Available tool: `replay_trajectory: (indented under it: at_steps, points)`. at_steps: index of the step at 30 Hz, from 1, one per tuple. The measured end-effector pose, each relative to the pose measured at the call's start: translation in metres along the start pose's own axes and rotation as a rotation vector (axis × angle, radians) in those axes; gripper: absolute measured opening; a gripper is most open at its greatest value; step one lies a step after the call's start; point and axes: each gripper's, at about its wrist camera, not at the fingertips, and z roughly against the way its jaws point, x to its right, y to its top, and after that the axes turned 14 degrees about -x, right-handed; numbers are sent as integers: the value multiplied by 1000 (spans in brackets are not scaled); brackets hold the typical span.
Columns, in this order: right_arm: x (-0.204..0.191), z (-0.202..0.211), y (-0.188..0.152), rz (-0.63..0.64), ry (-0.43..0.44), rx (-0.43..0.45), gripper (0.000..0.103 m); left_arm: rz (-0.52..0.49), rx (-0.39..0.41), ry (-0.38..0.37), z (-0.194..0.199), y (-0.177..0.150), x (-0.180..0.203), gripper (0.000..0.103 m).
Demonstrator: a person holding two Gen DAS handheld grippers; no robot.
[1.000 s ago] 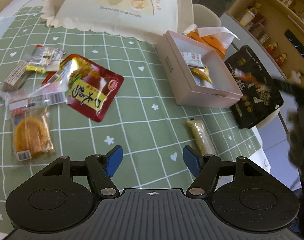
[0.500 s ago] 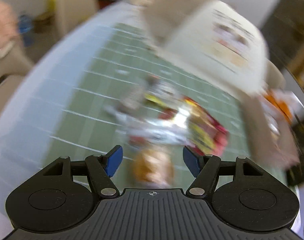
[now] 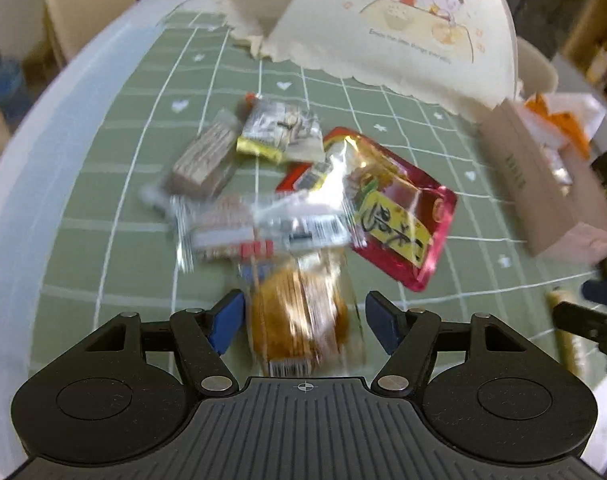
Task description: Organize snacks
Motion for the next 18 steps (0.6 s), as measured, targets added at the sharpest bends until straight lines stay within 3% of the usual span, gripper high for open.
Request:
replay_trajectory:
  at_steps: [4,7,10,14,18]
  points:
    - [-16,2,17,50,16,20,71,-42,2,2,2,-2,0,60]
    - [-35,3,39,107,25,54,78,-86,-13,-20,9,-19,-8,60]
    - [-62,-6,71,172,71,45,79,-99,-8,16,19,-38,-20,60]
    - [-108,-35,118,222,137,6,79,-5,0,21,29,-51,-51,60]
    - [-150,-77,166,162,65,-11,79,77,25,-24,32,-57,-77,60]
